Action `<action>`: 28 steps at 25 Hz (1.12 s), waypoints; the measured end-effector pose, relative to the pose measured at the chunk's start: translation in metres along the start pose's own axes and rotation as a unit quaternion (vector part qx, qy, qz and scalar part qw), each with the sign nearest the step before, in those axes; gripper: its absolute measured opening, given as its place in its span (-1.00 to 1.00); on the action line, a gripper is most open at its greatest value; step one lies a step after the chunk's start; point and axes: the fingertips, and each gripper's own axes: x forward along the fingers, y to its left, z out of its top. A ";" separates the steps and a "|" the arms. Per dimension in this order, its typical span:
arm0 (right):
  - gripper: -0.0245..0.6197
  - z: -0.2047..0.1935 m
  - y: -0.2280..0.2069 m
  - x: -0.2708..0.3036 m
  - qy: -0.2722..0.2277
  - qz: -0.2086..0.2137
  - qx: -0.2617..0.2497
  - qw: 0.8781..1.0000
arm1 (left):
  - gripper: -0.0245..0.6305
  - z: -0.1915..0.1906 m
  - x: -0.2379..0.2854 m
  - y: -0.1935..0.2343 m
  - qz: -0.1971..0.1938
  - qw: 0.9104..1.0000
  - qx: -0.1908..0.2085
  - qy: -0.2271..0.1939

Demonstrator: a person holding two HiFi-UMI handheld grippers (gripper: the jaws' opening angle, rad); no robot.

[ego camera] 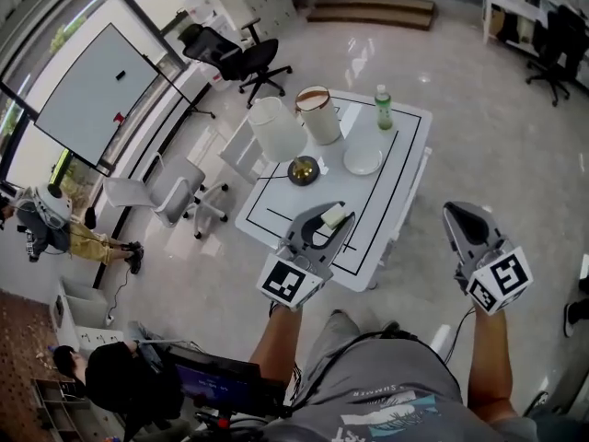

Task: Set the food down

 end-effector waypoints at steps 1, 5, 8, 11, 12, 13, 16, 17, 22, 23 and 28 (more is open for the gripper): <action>-0.90 -0.002 0.000 0.003 0.003 0.000 0.001 1.000 | -0.65 -0.004 -0.001 0.003 0.001 1.000 -0.003 0.004; -0.90 -0.008 -0.006 0.016 0.014 -0.008 -0.001 1.000 | -0.65 -0.020 0.004 0.020 0.000 1.000 -0.012 0.013; -0.90 -0.006 -0.008 0.023 0.016 -0.022 -0.002 1.000 | -0.65 -0.026 0.010 0.034 -0.009 1.000 -0.010 0.009; -0.90 -0.002 -0.009 0.031 0.021 -0.036 -0.007 0.999 | -0.65 -0.025 0.014 0.050 -0.018 1.000 -0.008 0.002; -0.90 -0.002 -0.010 0.035 0.022 -0.042 -0.008 0.999 | -0.65 -0.026 0.017 0.055 -0.023 1.000 -0.009 0.000; -0.90 -0.001 -0.012 0.039 0.022 -0.048 -0.008 0.999 | -0.65 -0.027 0.019 0.060 -0.029 1.000 -0.009 -0.002; -0.90 -0.001 -0.012 0.055 0.024 -0.061 -0.007 0.998 | -0.65 -0.033 0.025 0.076 -0.044 0.999 -0.010 -0.006; -0.90 -0.001 -0.010 0.062 0.026 -0.063 -0.008 0.998 | -0.65 -0.034 0.026 0.082 -0.047 0.999 -0.013 -0.008; -0.90 -0.002 -0.003 0.094 0.037 -0.079 -0.014 0.996 | -0.65 -0.048 0.032 0.113 -0.069 0.997 -0.020 -0.017; -0.90 -0.002 -0.001 0.100 0.039 -0.083 -0.015 0.996 | -0.65 -0.051 0.033 0.119 -0.073 0.997 -0.022 -0.018; -0.90 0.002 0.010 0.124 0.051 -0.104 -0.023 0.993 | -0.65 -0.065 0.040 0.145 -0.097 0.995 -0.025 -0.022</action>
